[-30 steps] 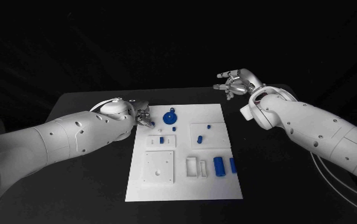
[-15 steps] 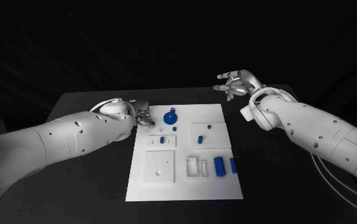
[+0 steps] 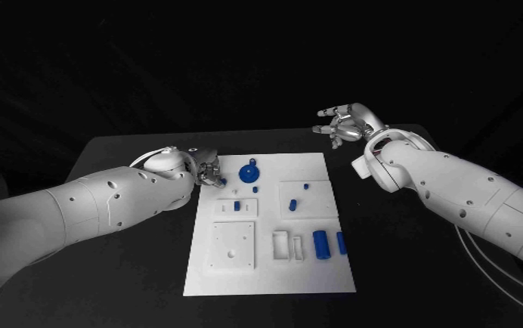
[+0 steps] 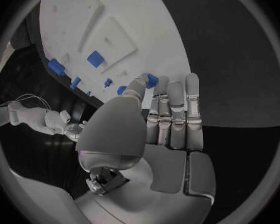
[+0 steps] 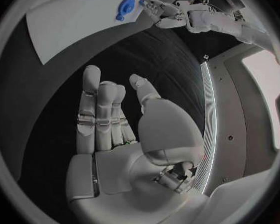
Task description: Assemble the parts on the task board
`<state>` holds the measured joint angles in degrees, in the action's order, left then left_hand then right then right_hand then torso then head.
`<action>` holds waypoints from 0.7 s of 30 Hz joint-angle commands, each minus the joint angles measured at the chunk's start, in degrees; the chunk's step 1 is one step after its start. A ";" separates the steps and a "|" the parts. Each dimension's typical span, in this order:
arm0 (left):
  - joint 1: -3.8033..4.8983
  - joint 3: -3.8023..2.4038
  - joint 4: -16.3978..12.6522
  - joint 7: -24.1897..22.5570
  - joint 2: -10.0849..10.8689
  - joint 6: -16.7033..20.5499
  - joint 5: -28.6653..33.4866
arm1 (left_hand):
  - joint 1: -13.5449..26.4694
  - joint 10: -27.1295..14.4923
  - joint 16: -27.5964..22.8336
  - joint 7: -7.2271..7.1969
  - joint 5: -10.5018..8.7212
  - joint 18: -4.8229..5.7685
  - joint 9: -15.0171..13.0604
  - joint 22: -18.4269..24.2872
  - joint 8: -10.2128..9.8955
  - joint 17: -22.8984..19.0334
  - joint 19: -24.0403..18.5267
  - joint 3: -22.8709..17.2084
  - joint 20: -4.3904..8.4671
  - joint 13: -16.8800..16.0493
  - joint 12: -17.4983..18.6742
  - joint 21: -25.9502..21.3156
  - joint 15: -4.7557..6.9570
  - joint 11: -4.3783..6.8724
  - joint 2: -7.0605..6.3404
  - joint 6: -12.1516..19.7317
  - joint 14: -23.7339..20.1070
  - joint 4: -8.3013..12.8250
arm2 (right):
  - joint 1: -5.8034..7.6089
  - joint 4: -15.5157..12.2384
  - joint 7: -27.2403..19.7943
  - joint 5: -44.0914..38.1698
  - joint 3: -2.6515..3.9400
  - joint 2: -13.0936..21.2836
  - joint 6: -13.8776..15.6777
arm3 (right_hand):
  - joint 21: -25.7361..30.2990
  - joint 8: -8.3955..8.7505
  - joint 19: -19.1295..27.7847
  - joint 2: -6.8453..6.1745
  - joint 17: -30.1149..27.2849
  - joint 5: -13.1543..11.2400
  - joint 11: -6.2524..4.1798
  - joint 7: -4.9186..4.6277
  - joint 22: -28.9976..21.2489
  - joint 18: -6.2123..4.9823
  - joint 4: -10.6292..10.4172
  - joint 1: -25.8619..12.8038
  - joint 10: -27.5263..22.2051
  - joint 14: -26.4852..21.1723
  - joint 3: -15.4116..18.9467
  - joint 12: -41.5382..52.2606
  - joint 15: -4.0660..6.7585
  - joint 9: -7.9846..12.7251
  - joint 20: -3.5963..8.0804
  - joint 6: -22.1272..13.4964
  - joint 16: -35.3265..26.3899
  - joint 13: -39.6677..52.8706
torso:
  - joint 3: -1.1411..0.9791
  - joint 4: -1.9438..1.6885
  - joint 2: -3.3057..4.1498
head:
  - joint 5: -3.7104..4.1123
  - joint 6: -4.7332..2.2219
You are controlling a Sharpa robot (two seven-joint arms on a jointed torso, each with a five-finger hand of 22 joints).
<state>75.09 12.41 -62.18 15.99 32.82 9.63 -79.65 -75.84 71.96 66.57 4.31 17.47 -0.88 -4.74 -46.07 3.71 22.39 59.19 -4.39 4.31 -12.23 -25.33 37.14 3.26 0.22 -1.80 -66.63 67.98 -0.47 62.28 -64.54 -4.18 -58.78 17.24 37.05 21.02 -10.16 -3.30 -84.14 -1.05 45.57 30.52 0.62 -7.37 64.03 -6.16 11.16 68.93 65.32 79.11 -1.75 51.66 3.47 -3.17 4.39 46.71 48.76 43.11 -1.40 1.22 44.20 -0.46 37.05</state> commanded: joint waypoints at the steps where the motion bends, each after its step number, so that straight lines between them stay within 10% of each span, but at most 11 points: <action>1: -0.50 0.26 -0.50 -1.56 0.29 1.90 0.18 | 0.38 0.60 0.02 -0.22 0.27 -0.70 -0.04 -0.02 -0.03 0.02 0.23 -0.46 0.19 0.08 0.46 0.19 0.12 0.10 -0.60 -0.15 0.43 -0.19 | -0.07 -0.18 -0.26 -0.08 0.05 0.03 -0.51 | -0.16 0.15 -1.62 0.01 0.03 0.28 -0.18 -0.03 -0.09 -0.25 -0.35 -0.69 -0.22 -0.29 0.04 0.15 0.07 -0.01 0.15 -0.09 -0.34 -0.03 | 0.03 -0.01 0.02 | 0.13 -0.05; 21: -0.52 -1.54 -4.37 -7.14 3.67 9.26 5.11 | 0.96 1.41 -0.63 -0.38 1.80 -0.62 0.00 0.27 -0.04 0.19 0.82 -0.91 0.36 0.24 1.08 -0.21 0.28 0.23 -2.15 -0.55 1.10 -1.91 | -0.26 -0.70 -0.21 -0.21 0.04 0.12 -0.71 | -0.18 0.15 -1.63 -0.01 0.03 0.41 -0.18 -0.03 -0.10 -0.25 -0.38 -0.73 -0.22 -0.28 0.03 0.15 0.07 -0.01 0.15 -0.13 -0.35 -0.03 | 0.05 -0.10 -0.02 | 0.01 -0.22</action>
<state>74.56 10.91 -66.25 11.22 36.42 16.44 -76.27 -74.89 73.10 66.32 4.09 18.90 -0.88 -4.68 -45.87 3.65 22.53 59.60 -5.30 4.72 -12.04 -24.60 37.14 3.49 0.52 -3.29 -66.83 68.60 -2.17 62.05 -65.10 -4.18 -58.80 17.24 37.14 20.91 -10.16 -3.30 -84.14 -1.05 45.57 30.84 0.62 -7.37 63.99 -6.16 11.16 68.93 65.32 79.11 -1.75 51.66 3.46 -3.17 4.39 46.71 48.76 43.11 -1.37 1.13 44.18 -0.40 36.87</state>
